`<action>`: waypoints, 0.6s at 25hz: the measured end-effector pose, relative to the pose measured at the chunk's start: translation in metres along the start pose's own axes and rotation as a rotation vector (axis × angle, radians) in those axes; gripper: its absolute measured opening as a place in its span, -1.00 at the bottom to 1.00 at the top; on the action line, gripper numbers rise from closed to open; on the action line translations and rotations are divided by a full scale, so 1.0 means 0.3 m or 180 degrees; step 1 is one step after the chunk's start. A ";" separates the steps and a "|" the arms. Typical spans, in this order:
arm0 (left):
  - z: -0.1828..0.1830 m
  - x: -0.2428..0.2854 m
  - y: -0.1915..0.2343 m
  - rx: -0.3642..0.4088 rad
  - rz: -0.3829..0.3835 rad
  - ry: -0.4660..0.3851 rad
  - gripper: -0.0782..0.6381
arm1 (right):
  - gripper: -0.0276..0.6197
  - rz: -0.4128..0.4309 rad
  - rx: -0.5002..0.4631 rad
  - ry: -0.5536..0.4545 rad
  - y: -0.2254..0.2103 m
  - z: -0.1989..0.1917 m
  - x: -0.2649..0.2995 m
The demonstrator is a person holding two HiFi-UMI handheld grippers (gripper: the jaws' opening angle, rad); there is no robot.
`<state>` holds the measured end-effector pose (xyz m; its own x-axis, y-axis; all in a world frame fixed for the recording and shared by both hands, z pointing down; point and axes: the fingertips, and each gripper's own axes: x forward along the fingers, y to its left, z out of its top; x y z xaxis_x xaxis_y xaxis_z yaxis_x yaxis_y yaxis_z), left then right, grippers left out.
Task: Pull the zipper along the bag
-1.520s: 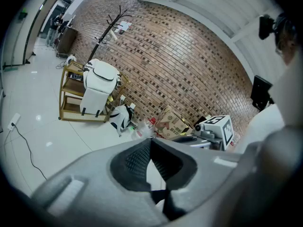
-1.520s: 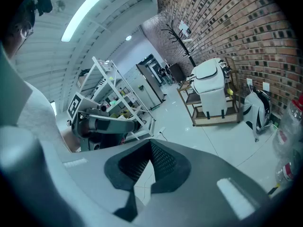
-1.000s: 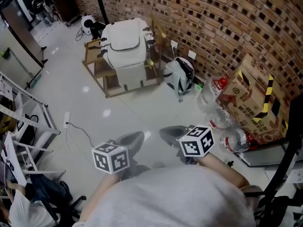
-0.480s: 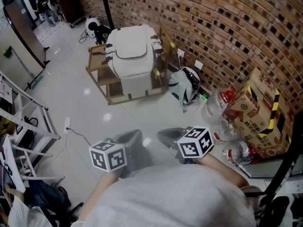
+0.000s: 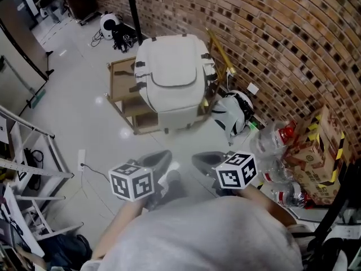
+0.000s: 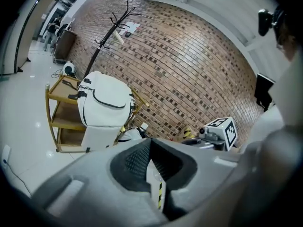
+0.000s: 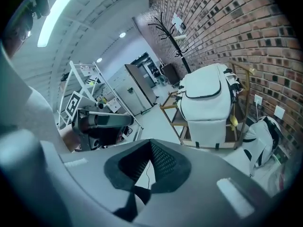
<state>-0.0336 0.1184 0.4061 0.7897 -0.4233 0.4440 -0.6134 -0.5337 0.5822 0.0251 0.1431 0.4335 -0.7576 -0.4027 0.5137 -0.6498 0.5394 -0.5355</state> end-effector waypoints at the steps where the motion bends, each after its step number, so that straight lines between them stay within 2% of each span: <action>1: 0.048 0.003 0.054 -0.0007 0.0003 0.0010 -0.78 | -0.92 -0.0020 0.0002 -0.0013 -0.018 0.054 0.044; 5: 0.227 -0.001 0.250 -0.0008 0.0039 -0.0001 -0.78 | -0.92 -0.0056 0.0001 -0.0086 -0.067 0.260 0.199; 8: 0.304 -0.006 0.347 -0.0017 0.0036 -0.0031 -0.78 | -0.92 0.0004 0.0013 -0.0123 -0.072 0.364 0.285; 15: 0.349 -0.008 0.468 -0.0167 0.0046 -0.0066 -0.78 | -0.92 0.0079 -0.0088 -0.0024 -0.083 0.435 0.401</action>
<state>-0.1227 -0.0322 0.4154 0.7801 -0.4459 0.4388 -0.6229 -0.4887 0.6109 -0.0578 -0.0153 0.4210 -0.7740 -0.3944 0.4953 -0.6289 0.5695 -0.5293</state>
